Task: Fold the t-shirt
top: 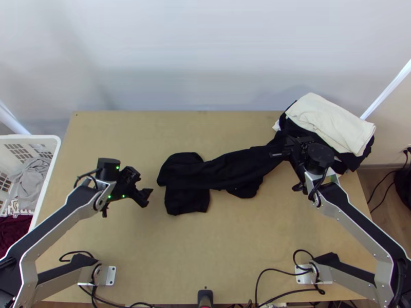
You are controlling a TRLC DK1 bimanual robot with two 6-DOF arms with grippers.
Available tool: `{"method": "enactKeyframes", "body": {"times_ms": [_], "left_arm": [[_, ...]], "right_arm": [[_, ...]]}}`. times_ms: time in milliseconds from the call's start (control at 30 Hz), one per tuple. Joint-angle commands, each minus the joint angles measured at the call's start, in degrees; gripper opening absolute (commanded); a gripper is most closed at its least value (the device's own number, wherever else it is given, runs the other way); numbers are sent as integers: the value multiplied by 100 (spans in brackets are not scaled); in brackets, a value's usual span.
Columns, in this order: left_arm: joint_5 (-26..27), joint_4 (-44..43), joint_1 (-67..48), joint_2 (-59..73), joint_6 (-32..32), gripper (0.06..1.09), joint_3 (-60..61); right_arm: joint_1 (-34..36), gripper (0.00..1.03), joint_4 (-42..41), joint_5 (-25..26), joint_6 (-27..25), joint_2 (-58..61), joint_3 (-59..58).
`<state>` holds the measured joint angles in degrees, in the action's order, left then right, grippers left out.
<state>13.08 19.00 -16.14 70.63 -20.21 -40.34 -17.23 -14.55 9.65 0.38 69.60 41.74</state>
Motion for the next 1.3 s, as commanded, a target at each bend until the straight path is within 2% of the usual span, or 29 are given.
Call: {"method": "enactKeyframes", "body": {"times_ms": [0,533,900,933,1000,1100,1133,1267], "left_arm": [[72,-318,-56,232,-18,91,175],[63,-1136,-566,1497,667,91,-282],[54,-1259,-583,1972,650,91,-668],[37,-1268,-583,1990,623,89,-660],[45,-1417,-574,1981,632,66,-616],[-51,-1821,-566,1928,737,13,-519],[-69,-1865,-557,1884,781,10,-528],[-192,-1681,-443,1656,843,10,-668]], "right_arm": [[-43,3,-145,37,76,45,168],[-78,3,-136,37,76,18,124],[-78,3,-136,46,76,-43,80],[-78,3,-136,46,76,-52,80],[-78,3,-110,46,76,-79,98],[-61,3,-75,46,76,-105,115],[-52,3,-57,46,76,-122,115],[-17,3,-4,46,76,-158,133]]}}
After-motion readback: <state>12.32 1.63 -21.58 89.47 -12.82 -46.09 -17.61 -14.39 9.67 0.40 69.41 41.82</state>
